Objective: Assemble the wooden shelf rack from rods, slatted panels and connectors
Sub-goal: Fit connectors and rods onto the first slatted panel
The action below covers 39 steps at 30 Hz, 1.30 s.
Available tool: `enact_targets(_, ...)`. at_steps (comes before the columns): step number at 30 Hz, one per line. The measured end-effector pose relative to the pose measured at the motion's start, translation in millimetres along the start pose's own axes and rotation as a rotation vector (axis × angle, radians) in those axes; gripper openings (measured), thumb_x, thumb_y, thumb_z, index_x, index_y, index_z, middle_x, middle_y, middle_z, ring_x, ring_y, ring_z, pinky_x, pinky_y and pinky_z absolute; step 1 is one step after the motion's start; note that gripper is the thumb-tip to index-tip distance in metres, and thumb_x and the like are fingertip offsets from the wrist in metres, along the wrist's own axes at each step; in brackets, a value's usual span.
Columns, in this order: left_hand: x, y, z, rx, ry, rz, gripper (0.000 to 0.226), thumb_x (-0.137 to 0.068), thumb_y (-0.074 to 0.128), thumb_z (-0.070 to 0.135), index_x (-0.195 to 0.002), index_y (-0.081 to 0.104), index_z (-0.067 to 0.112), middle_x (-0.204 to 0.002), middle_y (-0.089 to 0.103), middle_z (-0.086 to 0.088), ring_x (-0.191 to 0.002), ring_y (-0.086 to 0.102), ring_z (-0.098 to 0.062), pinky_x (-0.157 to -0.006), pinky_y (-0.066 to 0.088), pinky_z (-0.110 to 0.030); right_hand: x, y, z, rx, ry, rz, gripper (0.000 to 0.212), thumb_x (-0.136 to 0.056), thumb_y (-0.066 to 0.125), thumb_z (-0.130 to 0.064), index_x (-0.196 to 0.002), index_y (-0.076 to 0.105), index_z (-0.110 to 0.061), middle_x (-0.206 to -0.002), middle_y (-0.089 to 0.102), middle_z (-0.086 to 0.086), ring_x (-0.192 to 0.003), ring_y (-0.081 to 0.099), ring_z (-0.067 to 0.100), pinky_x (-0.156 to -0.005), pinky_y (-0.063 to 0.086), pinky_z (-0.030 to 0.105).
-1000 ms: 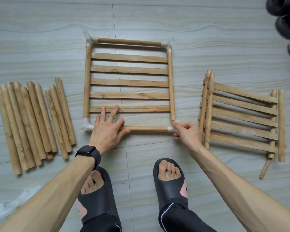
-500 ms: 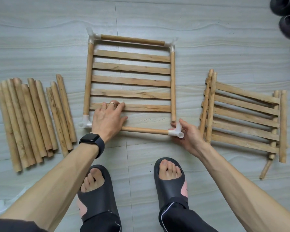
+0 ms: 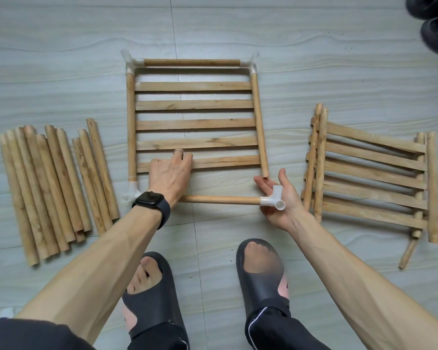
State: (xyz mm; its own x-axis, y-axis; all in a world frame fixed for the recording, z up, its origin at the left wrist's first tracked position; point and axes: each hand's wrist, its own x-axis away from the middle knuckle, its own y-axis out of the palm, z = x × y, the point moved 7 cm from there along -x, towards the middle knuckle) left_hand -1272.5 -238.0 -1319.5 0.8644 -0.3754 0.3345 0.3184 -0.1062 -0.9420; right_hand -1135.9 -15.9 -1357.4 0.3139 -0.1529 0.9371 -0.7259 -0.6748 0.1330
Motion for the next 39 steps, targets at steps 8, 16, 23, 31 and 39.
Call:
enact_targets(8,9.3,-17.3,-1.9,0.133,0.025,0.089,0.017,-0.103,0.047,0.026,-0.112,0.057,0.016,-0.113,0.061,-0.008,-0.072,0.063,-0.043,-0.059,0.032,-0.038,16.2,5.3,-11.6,-0.115,-0.035,-0.028,0.052,-0.095,0.047,-0.070,-0.090,0.054,-0.019,-0.068,0.055,-0.003,-0.050,0.048,0.009,-0.043,0.045,0.022)
enact_targets(16,31.8,-42.3,0.0,0.394,0.025,-0.001,0.026,-0.100,0.051,0.043,-0.125,0.051,0.033,-0.125,0.060,-0.001,-0.102,0.063,-0.036,-0.082,0.052,-0.044,95.5,61.5,-49.3,-0.066,-0.155,-0.232,0.055,-0.106,0.038,-0.055,-0.095,0.061,-0.006,-0.064,0.059,-0.002,-0.044,0.047,0.007,-0.043,0.043,0.020)
enact_targets(23,61.6,-133.0,39.5,1.111,0.086,-0.011,0.037,-0.099,0.061,0.041,-0.134,0.060,0.030,-0.123,0.064,0.013,-0.113,0.064,-0.012,-0.087,0.051,-0.017,198.2,100.1,-95.3,0.275,-0.568,-0.197,0.059,-0.108,0.037,-0.050,-0.099,0.071,-0.003,-0.067,0.072,0.000,-0.044,0.054,0.007,-0.041,0.043,0.020)
enact_targets(31,74.7,-206.2,50.4,1.622,-0.035,0.076,0.054,-0.091,0.062,0.060,-0.122,0.054,0.016,-0.107,0.067,0.007,-0.088,0.068,0.003,-0.069,0.050,-0.013,249.4,124.6,-91.3,0.700,-0.856,-0.050,0.069,-0.105,0.036,-0.059,-0.071,0.075,-0.012,-0.060,0.073,0.004,-0.041,0.057,0.006,-0.040,0.041,0.015)
enact_targets(39,85.5,-209.3,51.2,1.876,-0.076,0.119,0.039,-0.097,0.069,0.025,-0.120,0.042,0.010,-0.085,0.072,-0.002,-0.061,0.065,-0.021,-0.057,0.056,-0.033,254.6,129.2,-70.9,0.666,-0.867,-0.129,0.062,-0.108,0.035,-0.053,-0.074,0.071,-0.014,-0.055,0.066,0.001,-0.042,0.054,0.011,-0.045,0.043,0.020)
